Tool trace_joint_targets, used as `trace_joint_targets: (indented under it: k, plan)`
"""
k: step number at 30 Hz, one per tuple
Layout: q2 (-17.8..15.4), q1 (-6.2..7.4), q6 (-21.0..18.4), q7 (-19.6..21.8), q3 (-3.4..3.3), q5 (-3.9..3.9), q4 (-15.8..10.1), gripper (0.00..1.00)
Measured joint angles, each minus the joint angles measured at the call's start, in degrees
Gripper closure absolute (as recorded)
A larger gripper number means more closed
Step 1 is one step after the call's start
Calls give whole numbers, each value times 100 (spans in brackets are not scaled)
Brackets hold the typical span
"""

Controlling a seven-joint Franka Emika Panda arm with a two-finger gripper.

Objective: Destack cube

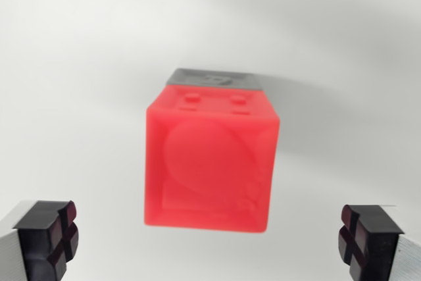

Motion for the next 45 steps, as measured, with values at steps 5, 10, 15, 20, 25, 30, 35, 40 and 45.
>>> trace_joint_targets:
  k: [5, 10, 15, 20, 25, 30, 35, 40, 45]
  plan:
    - [161, 13, 173, 19, -16, -25, -6, 0]
    - [330, 20, 338, 37, -30, -58, -7, 0]
    - [484, 32, 488, 53, -45, -83, -4, 0]
    - [595, 39, 592, 61, -56, -96, 7, 0]
    - [729, 50, 699, 71, -73, -109, 29, 0]
    - [789, 65, 748, 75, -87, -114, 37, 0]
    - [807, 76, 769, 76, -98, -114, 40, 100]
    - [807, 79, 771, 76, -100, -114, 42, 100]
    - [807, 80, 771, 76, -101, -114, 42, 100]
